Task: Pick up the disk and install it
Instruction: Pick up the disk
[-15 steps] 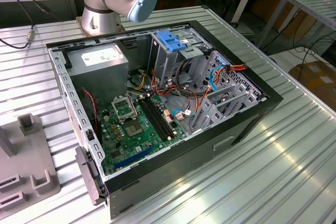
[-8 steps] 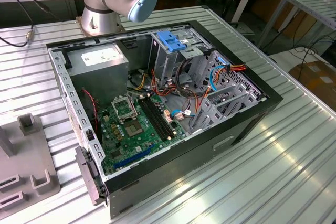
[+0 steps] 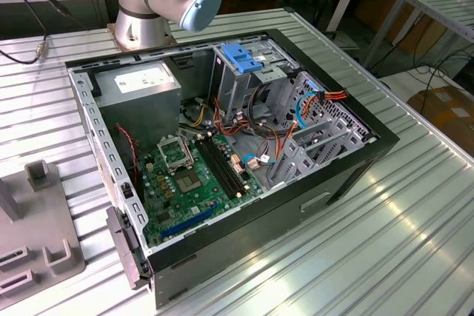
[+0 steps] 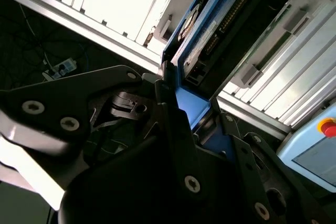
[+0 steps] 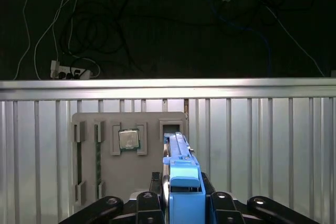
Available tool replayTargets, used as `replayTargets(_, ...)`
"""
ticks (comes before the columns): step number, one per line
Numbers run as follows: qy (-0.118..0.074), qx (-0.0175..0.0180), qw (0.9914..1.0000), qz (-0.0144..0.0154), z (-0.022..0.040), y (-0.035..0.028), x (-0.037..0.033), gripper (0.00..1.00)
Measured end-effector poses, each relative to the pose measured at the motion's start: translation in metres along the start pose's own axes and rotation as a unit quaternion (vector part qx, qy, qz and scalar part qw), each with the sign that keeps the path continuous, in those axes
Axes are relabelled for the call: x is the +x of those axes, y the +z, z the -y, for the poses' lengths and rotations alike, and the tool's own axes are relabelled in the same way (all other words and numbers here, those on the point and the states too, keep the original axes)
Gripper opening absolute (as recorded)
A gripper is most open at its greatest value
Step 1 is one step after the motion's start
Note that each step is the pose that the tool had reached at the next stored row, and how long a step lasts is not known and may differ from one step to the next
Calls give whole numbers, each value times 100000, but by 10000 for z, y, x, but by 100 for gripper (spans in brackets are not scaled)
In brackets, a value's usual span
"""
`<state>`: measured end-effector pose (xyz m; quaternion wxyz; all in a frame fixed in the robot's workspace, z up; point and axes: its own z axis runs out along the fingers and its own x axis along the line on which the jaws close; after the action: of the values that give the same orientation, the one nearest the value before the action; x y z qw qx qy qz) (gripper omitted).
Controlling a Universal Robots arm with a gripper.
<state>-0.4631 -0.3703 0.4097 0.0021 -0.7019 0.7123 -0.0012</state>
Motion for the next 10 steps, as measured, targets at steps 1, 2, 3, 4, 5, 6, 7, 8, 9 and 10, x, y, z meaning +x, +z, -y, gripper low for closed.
replayTargets(1,-2,0,100000,-1,0,-9,0,37)
replayTargets(2,-1,-4,100000,-1,0,-17,0,37)
replayTargets(3,1,1,100000,1,0,-26,0,37)
replayTargets(4,-1,0,100000,-1,0,-36,0,37)
replayTargets(5,-2,-3,100000,1,0,-45,0,37)
replayTargets(6,-1,0,100000,0,0,-60,0,37)
replayTargets(7,-1,-3,100000,0,0,-68,0,37)
replayTargets(8,-1,-1,100000,-1,1,-79,0,37)
replayTargets(9,0,1,100000,1,0,-88,0,37)
replayTargets(10,1,0,100000,1,0,-97,0,37)
